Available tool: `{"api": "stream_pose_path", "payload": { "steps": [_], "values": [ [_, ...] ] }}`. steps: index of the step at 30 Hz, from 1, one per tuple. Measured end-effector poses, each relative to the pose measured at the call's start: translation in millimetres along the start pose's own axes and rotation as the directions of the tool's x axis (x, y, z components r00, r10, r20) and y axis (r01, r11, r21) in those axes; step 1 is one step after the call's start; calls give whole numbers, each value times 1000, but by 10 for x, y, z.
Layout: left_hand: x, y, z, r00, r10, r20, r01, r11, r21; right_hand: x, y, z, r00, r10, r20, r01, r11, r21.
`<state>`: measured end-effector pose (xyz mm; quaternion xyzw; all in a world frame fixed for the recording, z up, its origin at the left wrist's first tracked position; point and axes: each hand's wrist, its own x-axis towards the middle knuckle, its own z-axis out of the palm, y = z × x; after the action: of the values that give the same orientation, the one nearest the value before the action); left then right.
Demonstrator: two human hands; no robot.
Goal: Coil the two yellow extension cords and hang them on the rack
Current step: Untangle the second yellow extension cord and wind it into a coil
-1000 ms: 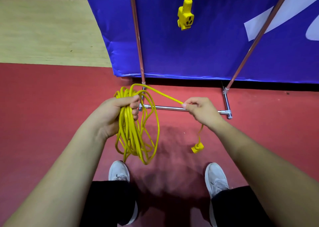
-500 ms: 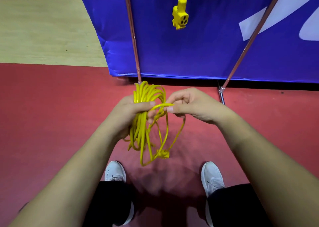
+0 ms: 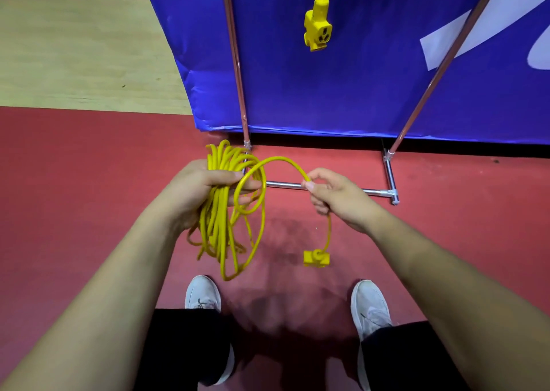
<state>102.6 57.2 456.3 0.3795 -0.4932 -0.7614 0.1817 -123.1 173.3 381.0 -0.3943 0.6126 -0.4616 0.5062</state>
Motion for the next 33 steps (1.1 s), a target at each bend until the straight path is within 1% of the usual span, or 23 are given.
{"api": "stream_pose_path", "payload": {
  "steps": [1, 2, 5, 7, 10, 12, 13, 14, 16, 17, 19, 21, 25, 27, 29, 31, 33],
  "values": [
    [0, 1, -14, 1000, -8, -10, 8, 1000, 22, -6, -88, 19, 1000, -16, -14, 15, 999, -32],
    [-6, 1, -29, 1000, -15, -13, 15, 999, 33, -24, -184, 32, 999, -37, -1, 36, 994, -105],
    [-17, -4, -42, 1000, -25, 0, 25, 998, 65, -125, -511, 81, 986, -60, 156, 114, 924, -365],
    [-51, -11, 2, 997, -38, 73, 32, 996, 80, -176, -684, 151, 965, -47, 257, 166, 870, -464],
    [-117, -67, 119, 976, -95, 195, 73, 990, 117, -188, -825, 286, 945, -83, 315, 253, 797, -548],
    [-148, -80, 171, 969, -93, 230, 50, 981, 189, -177, -830, 326, 945, -129, 300, 278, 799, -533],
    [-151, -78, 185, 967, -72, 244, 21, 979, 203, -171, -806, 304, 948, -137, 286, 271, 819, -505],
    [-142, -76, 189, 967, -52, 251, 5, 983, 183, -158, -760, 262, 950, -129, 283, 257, 837, -483],
    [-114, -69, 189, 970, -44, 237, 30, 998, 62, -131, -607, 149, 940, -50, 338, 216, 854, -473],
    [-96, -73, 188, 973, -49, 227, 49, 999, 5, -96, -475, 73, 925, 11, 381, 187, 857, -480],
    [-78, -81, 210, 978, -56, 201, 69, 996, -55, -64, -268, -31, 897, 125, 424, 101, 876, -472],
    [-70, -96, 218, 981, -56, 186, 69, 995, -68, -42, -129, -86, 907, 144, 396, 64, 881, -468],
    [-57, -75, 181, 987, -47, 156, 57, 996, -62, 7, -70, -17, 930, 45, 365, 136, 881, -454],
    [-58, -52, 132, 989, -30, 142, 43, 995, -90, 42, -14, 18, 932, 29, 362, 145, 885, -443],
    [-79, -24, 74, 990, -22, 139, 40, 992, -124, 62, 112, 26, 927, 81, 365, 128, 848, -515],
    [-103, 7, 17, 991, -20, 132, 40, 987, -154, 72, 253, -1, 934, 148, 326, 78, 804, -590],
    [-119, 37, -20, 994, -12, 106, 26, 990, -137, 73, 317, -54, 964, 147, 223, -2, 839, -544]
  ]
}}
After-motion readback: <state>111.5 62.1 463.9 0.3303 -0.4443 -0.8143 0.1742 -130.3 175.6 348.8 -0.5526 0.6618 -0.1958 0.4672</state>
